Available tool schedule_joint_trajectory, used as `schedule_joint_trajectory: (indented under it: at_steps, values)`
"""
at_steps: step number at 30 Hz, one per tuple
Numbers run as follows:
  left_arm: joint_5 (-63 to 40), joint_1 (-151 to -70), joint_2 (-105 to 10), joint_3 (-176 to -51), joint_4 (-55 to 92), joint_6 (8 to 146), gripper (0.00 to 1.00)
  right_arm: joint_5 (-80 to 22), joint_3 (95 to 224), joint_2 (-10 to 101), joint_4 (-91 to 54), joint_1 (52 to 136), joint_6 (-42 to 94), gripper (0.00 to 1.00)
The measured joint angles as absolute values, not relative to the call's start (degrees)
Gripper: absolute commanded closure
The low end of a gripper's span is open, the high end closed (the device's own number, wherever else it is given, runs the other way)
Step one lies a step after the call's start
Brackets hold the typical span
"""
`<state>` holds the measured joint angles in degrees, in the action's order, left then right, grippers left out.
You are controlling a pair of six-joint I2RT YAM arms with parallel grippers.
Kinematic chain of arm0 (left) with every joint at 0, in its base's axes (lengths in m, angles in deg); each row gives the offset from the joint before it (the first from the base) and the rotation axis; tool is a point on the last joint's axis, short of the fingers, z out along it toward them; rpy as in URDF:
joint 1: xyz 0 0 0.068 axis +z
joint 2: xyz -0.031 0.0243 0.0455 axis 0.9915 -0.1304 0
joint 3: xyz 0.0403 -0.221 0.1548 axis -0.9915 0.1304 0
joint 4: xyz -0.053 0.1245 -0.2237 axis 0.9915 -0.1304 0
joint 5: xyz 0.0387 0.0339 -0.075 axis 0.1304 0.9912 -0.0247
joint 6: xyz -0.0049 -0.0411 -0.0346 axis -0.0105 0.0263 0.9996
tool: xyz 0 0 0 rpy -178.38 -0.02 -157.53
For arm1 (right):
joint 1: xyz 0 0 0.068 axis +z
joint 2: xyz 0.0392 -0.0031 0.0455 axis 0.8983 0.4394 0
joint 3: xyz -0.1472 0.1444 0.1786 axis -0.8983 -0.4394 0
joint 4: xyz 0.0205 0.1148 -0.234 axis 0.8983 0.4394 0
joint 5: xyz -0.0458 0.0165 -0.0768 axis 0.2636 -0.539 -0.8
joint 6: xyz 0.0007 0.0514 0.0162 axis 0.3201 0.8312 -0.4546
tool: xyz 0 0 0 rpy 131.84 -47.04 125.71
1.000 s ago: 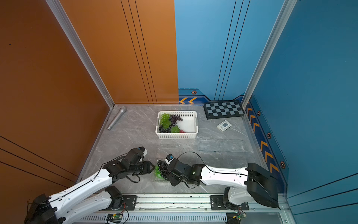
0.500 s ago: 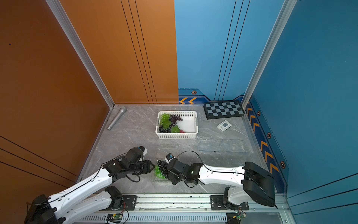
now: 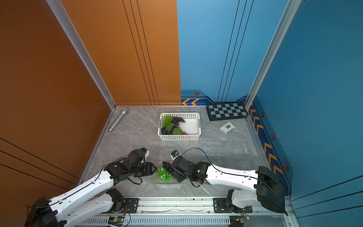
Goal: Pack grapes into containers
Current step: Adjust the grape in the packing box.
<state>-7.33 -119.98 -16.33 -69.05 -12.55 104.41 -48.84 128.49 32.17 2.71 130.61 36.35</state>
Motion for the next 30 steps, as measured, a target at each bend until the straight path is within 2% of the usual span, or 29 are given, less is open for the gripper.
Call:
schedule_joint_trajectory:
  at_steps: [6, 12, 14, 17, 21, 25, 30]
  values:
    - [-7.4, -119.9, -16.3, -69.6, -12.8, 104.4, 0.52, -49.9, 128.5, 32.3, 3.2, 130.5, 35.8, 0.47]
    - [-7.3, -119.5, -16.3, -72.1, -13.0, 103.6, 0.51, -50.6, 128.5, 29.4, 3.1, 129.3, 35.8, 0.44]
    - [-7.3, -118.8, -16.3, -73.2, -13.0, 103.1, 0.51, -50.5, 128.5, 28.1, 2.8, 128.4, 35.6, 0.47]
    - [-7.0, -117.2, -16.4, -74.8, -13.0, 102.5, 0.51, -49.7, 128.6, 28.8, 0.7, 127.8, 35.5, 0.57]
    - [-6.7, -114.9, -18.1, -76.5, -13.0, 101.6, 0.51, -47.5, 129.8, 34.2, -2.7, 127.8, 35.3, 0.68]
    - [-6.4, -113.2, -20.9, -77.6, -12.7, 101.1, 0.51, -45.5, 130.0, 40.1, -6.8, 128.5, 35.9, 0.69]
    - [-6.5, -112.6, -23.4, -77.6, -11.5, 101.0, 0.51, -45.3, 130.0, 40.9, -9.8, 131.0, 37.4, 0.69]
